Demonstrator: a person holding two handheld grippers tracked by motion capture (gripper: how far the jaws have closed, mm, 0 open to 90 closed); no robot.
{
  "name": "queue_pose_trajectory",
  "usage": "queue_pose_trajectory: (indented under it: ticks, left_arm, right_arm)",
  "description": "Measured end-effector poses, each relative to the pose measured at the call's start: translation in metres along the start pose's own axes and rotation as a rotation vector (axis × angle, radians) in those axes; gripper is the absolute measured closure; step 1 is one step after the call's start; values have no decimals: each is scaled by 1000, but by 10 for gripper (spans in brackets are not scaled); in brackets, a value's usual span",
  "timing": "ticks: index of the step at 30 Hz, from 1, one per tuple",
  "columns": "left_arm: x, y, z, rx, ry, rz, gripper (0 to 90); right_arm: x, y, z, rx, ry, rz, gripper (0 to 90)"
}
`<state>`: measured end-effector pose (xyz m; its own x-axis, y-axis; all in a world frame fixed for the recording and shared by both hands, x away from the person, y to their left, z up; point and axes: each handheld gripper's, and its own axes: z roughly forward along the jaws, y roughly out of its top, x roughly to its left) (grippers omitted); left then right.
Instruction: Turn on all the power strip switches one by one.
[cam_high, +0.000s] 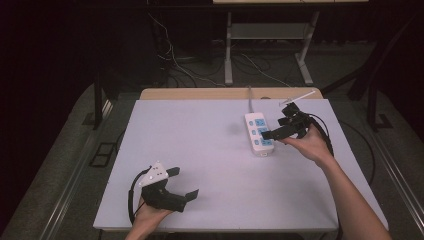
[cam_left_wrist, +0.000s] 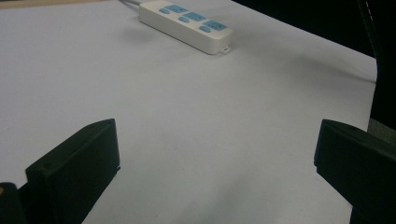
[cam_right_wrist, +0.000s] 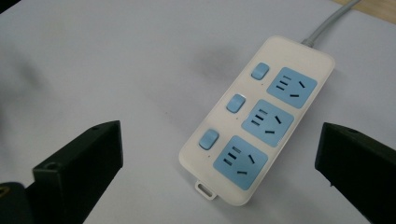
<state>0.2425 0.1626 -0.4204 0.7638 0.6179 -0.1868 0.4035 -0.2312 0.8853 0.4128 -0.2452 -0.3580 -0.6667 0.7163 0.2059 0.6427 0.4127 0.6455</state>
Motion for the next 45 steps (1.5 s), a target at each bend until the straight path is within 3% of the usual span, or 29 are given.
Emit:
queue_pose_trajectory:
  ticks: [14, 15, 17, 19, 27, 39, 41, 45]
  left_arm:
    - [1, 0, -1, -4, -2, -2, 0]
    - [1, 0, -1, -4, -2, -2, 0]
    - [1, 0, -2, -4, -1, -3, 0]
    - [1, 0, -2, -4, -1, -3, 0]
    - [1, 0, -2, -7, 0, -5, 0]
    - [1, 0, -2, -7, -1, -4, 0]
    - [1, 0, -2, -7, -2, -3, 0]
    - [1, 0, -2, -7, -3, 0, 0]
  right_arm:
    - [-9, 10, 20, 25, -16, 51, 21]
    - [-8, 10, 22, 37, -3, 32, 191]
    - [-7, 10, 24, 43, -6, 31, 194]
    - [-6, 10, 28, 60, -2, 28, 269]
    - [-3, 8, 40, 89, 11, 15, 400]
    - [4, 6, 52, 115, 31, -14, 783]
    - [4, 5, 54, 113, 61, -4, 866]
    - [3, 3, 56, 111, 61, -14, 900]
